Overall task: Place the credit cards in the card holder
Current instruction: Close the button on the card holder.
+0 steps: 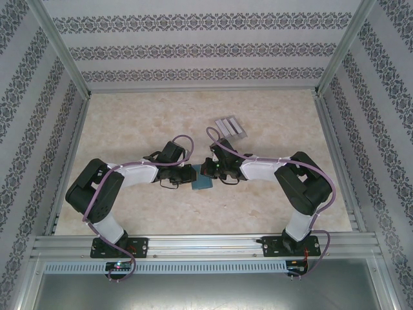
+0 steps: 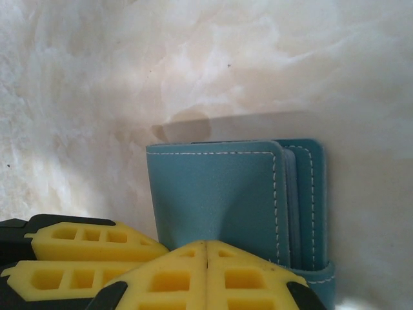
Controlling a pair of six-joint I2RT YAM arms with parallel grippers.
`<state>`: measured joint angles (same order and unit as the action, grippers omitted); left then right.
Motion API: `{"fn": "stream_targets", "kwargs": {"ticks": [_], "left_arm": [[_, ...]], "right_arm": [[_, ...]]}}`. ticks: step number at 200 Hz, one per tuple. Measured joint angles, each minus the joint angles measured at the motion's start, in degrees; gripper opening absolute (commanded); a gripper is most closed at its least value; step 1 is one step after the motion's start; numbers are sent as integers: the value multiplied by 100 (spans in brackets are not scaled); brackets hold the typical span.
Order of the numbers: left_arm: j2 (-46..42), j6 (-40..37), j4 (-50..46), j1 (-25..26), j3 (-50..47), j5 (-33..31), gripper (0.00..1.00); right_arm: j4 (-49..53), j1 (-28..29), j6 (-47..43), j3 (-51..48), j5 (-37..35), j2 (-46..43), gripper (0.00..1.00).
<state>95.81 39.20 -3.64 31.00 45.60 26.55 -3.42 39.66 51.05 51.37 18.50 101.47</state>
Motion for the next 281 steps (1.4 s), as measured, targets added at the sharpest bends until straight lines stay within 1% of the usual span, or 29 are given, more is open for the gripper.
{"fn": "stream_targets", "kwargs": {"ticks": [52, 82, 112, 140, 170, 213, 239, 266, 281], "left_arm": [[13, 13, -2, 0, 4, 0, 16], [13, 13, -4, 0, 7, -2, 16], [15, 20, -7, -2, 7, -9, 16], [37, 66, -4, -37, 7, 11, 15], [101, 166, -2, -120, 24, 186, 14], [120, 319, 46, -216, -2, 348, 14], [144, 382, 61, -256, -9, 420, 14], [168, 448, 83, -302, -13, 505, 14], [188, 466, 94, -323, -15, 549, 14]], "right_arm": [[-2, 50, 0, 42, -46, 59, 0], [20, 125, -37, 63, -221, 72, 0], [9, 267, -151, 50, -555, 50, 0], [-170, 483, -365, -90, -1034, -20, 0], [-721, 625, -570, -452, -1364, -129, 0], [-1449, 680, -1071, -837, -1462, -146, 0], [-2190, 741, -1569, -1106, -1543, -15, 0], [-3021, 946, -2009, -1539, -1985, -13, 0], [-3407, 1012, -2144, -1746, -2094, -7, 0]]}}
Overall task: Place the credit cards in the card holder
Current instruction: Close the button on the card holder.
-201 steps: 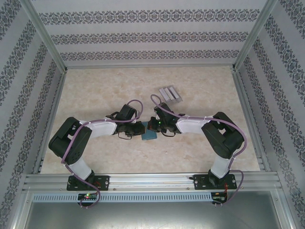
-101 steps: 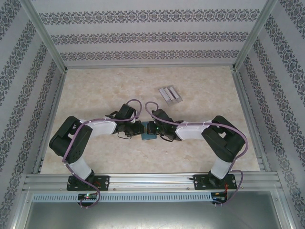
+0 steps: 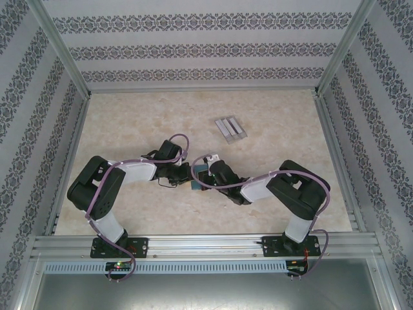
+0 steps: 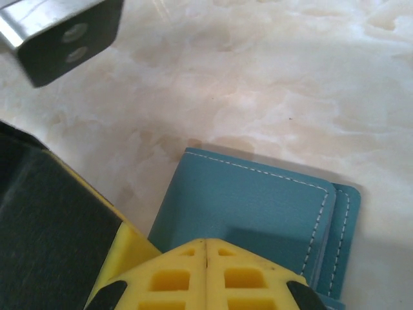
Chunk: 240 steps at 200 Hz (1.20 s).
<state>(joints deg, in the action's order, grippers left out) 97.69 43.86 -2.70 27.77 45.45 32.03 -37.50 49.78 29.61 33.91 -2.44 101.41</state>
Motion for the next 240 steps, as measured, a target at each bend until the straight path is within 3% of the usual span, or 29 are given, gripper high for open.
{"fn": "stream_targets", "kwargs": {"ticks": [82, 114, 171, 209, 240], "left_arm": [[105, 127, 57, -133, 0, 297, 14], [133, 129, 59, -166, 4, 367, 14], [157, 129, 55, -177, 24, 389, 16], [0, 122, 109, -181, -68, 308, 21], [-326, 52, -50, -223, -85, -334, 26]], "right_arm": [[-1762, 227, -459, -538, -511, 529, 0], [-1908, 260, -474, -632, -562, 498, 0], [177, 260, -479, 136, -481, 55, 0], [1276, 260, -511, 485, -245, -247, 12], [2549, 339, -601, 839, 227, -669, 27]]}}
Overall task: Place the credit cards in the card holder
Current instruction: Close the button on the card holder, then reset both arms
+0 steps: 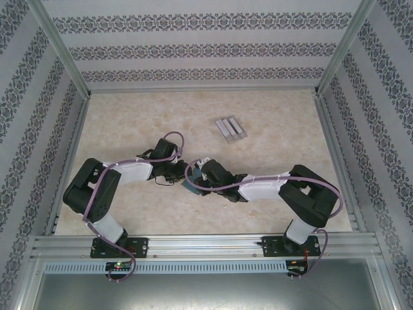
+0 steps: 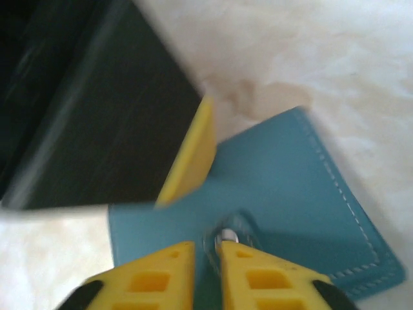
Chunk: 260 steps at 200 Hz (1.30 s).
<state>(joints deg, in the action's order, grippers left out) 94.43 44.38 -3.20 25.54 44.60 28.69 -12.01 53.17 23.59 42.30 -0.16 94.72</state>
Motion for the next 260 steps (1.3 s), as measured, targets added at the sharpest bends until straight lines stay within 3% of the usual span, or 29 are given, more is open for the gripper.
{"fn": "stream_targets", "kwargs": {"ticks": [20, 54, 70, 75, 89, 94, 141, 173, 206, 231, 260], "left_arm": [[-389, -79, -251, -151, 0, -358, 32], [-1333, -291, -743, -404, 243, -855, 52], [-1821, -496, -929, -457, 442, -1145, 71], [-1963, -498, -970, -466, 481, -1252, 83], [-2334, -647, -1169, -476, 616, -1589, 91], [-2437, -713, -1257, -483, 675, -1711, 100], [-3338, -1484, -1565, -481, 734, -3119, 100], [-4236, -2323, -1292, -299, 118, -3886, 100], [-4371, -2815, -883, -302, -577, -4358, 100], [-4022, -3351, 107, -374, -1217, -4441, 99], [-3324, -3377, 1187, -1222, -1923, -4054, 99]], "right_arm": [[422, -48, -9, 201, 177, -286, 34], [708, -197, -131, 363, 90, -1163, 50], [800, -282, -195, 356, -164, -1825, 67], [802, -304, -275, 343, -273, -2033, 71], [839, -363, -422, 262, -656, -2739, 96], [844, -389, -479, 205, -824, -3049, 98], [846, -863, -1141, -533, -2205, -5193, 98], [284, -1438, -2275, -1882, -2435, -6015, 98], [234, -2317, -3027, -2887, -2291, -6264, 98], [-105, -2903, -3110, -3187, -2153, -6214, 98], [-1108, -3744, -2754, -3571, -1832, -5429, 98]]}}
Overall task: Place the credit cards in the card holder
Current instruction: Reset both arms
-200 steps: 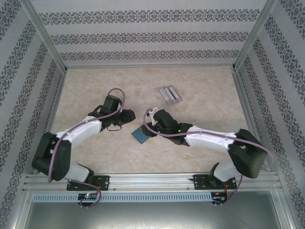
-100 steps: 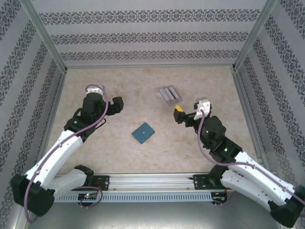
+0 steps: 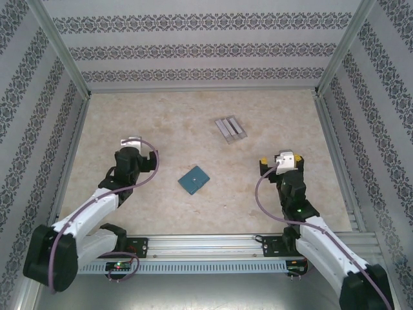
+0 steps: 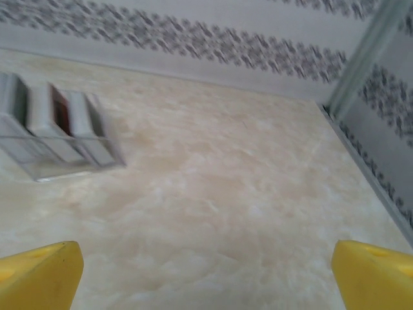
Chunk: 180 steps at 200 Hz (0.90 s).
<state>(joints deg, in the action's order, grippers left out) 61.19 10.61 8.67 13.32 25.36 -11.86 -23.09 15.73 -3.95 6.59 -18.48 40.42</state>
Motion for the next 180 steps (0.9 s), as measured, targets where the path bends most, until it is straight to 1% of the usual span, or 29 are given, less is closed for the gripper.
{"fn": "stream_targets", "kwargs": {"ticks": [12, 24, 44, 58, 86, 101, 116, 125, 139, 152, 169, 180], "left_arm": [[260, 9, 81, -323, -22, 133, 99], [363, -94, 184, -481, 0, 219, 99], [400, -426, 691, -522, -42, 330, 99], [490, -507, 1185, -597, -177, 389, 99], [697, -505, 2262, -813, -866, 369, 99], [868, -540, 2529, -848, -1069, 369, 99], [1110, -616, 2824, -870, -1064, 398, 99], [1222, -688, 2988, -890, -1045, 459, 100], [1421, -785, 3069, -907, -898, 544, 99], [1631, -892, 3147, -925, -713, 623, 100], [2197, -955, 3681, -933, -542, 579, 99], [2599, -962, 3825, -940, -442, 564, 99]], "right_arm": [[-225, -212, 87, -72, 48, 466, 98], [-448, -319, 116, -72, 105, 870, 98], [-999, -479, 120, -42, 153, 1502, 98], [-1397, -664, 125, 42, 308, 1978, 98], [-2264, -1067, 273, 306, 667, 2935, 98], [-2789, -1193, 354, 444, 754, 3512, 98], [-3585, -1283, 437, 522, 767, 4330, 98], [-3814, -1309, 485, 555, 765, 4712, 98], [-3550, -1335, 557, 645, 758, 4771, 98], [-3287, -1335, 575, 944, 765, 4747, 98], [-3270, -1333, 555, 1305, 863, 4730, 98], [-3226, -1333, 555, 1423, 907, 4715, 98]]}}
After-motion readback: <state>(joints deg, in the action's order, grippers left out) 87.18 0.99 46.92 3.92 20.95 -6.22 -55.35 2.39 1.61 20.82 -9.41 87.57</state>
